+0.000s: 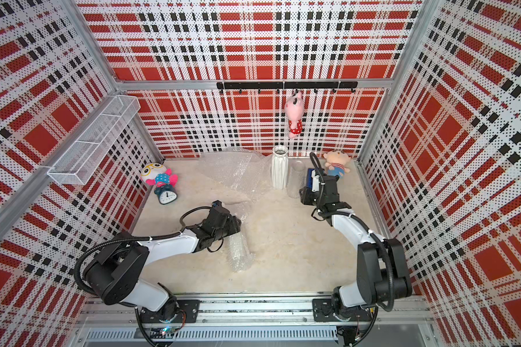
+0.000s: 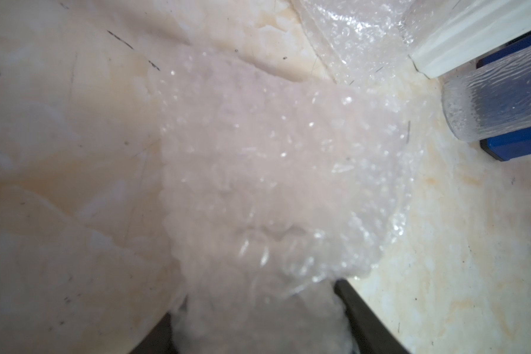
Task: Wrap vases in bubble wrap
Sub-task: Tear off the tape using the Tape Cutter.
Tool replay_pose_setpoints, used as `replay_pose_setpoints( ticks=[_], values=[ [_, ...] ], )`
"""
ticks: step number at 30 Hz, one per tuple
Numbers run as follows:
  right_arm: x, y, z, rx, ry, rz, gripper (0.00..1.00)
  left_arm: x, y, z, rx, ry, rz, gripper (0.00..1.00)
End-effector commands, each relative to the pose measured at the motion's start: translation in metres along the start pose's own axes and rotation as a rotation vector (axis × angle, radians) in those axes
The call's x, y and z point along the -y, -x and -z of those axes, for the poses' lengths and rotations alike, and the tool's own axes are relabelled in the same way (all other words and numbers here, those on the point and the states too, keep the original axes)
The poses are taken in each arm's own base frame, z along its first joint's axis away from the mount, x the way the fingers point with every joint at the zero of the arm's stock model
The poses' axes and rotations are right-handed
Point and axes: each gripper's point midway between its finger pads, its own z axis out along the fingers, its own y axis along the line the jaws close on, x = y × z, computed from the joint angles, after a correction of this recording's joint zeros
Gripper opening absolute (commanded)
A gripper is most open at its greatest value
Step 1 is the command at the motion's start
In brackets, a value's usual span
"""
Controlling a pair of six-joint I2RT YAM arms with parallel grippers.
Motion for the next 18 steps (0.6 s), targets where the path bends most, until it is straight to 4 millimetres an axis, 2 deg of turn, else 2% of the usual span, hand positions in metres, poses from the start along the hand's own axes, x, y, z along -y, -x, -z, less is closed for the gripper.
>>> replay_pose_setpoints(
  ticks=[1, 7, 12, 15, 18],
  values=[
    [0.016, -0.005, -0.012, -0.075, 0.027, -0.056, 0.45, 0.019, 0.014, 0.010, 0.056, -0.084, -0.007, 0.51],
    [0.060, 0.019, -0.038, -0.085, 0.042, -0.128, 0.40, 0.018, 0.014, 0.012, 0.055, -0.096, -0.009, 0.51],
    [0.084, 0.035, -0.054, -0.110, 0.060, -0.151, 0.37, 0.015, 0.013, 0.011, 0.053, -0.093, -0.008, 0.51],
    [0.096, 0.038, -0.062, -0.122, 0.091, -0.173, 0.36, 0.013, 0.013, 0.010, 0.055, -0.091, -0.004, 0.52],
    [0.098, 0.039, -0.069, -0.134, 0.148, -0.189, 0.34, 0.012, 0.012, 0.009, 0.051, -0.086, -0.003, 0.52]
  ],
)
